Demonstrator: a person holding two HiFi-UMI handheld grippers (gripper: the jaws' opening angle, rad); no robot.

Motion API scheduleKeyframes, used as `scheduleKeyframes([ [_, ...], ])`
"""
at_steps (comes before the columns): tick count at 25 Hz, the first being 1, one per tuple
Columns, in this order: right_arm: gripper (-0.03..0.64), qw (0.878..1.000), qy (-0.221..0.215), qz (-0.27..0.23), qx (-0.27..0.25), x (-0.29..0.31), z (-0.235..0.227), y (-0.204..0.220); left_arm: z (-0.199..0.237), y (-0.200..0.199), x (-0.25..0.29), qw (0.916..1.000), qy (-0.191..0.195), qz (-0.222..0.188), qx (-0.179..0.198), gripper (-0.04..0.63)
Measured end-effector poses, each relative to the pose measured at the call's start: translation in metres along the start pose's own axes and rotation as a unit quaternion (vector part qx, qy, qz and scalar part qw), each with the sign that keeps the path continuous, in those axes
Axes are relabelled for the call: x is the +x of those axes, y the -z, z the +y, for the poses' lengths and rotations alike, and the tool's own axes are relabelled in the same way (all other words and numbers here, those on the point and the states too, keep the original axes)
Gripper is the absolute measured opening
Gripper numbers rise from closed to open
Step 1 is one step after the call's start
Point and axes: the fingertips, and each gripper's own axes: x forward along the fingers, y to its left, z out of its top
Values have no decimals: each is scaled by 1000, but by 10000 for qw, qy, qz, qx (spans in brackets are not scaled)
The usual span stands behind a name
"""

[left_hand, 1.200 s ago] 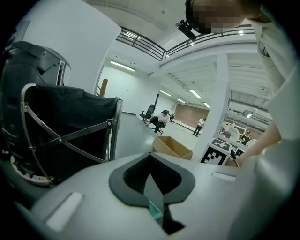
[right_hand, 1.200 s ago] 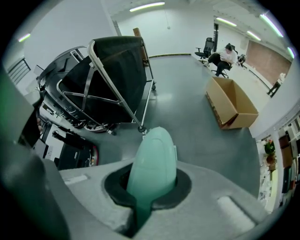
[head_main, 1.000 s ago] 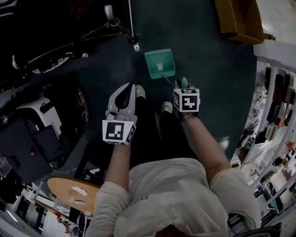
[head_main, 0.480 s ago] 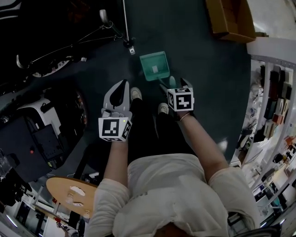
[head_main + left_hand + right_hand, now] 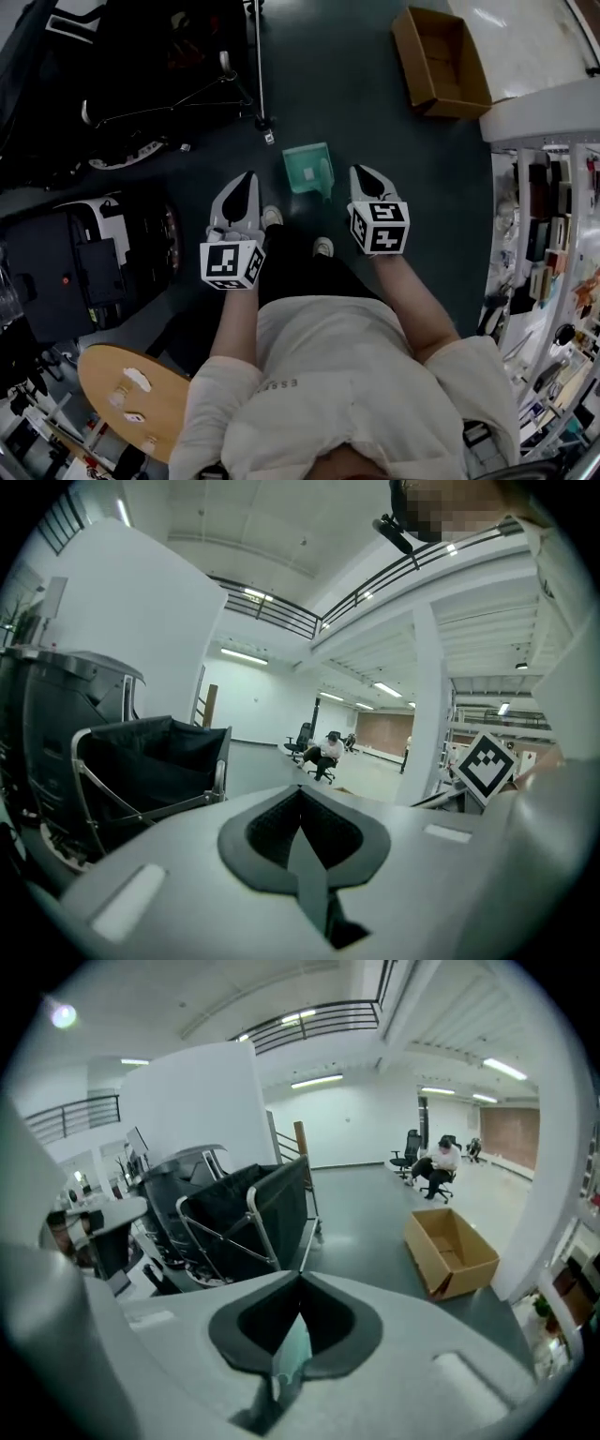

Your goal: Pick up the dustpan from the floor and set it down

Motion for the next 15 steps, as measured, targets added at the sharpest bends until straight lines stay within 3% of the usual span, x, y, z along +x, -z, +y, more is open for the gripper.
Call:
scheduleKeyframes([
  [7,-9,9952,-433,-876,-43,-92,7,-6,-71,-38,-72,9985,140,-498,160,17],
  [10,-9,9904,-556,-1253,-160,-129,12,-9,-83,-45,-98,9980,144,-608,-137,17],
  [15,-9,9823,-687,-1694,-400,-176,34,-14,-95,-53,-134,9969,136,-779,20,17],
])
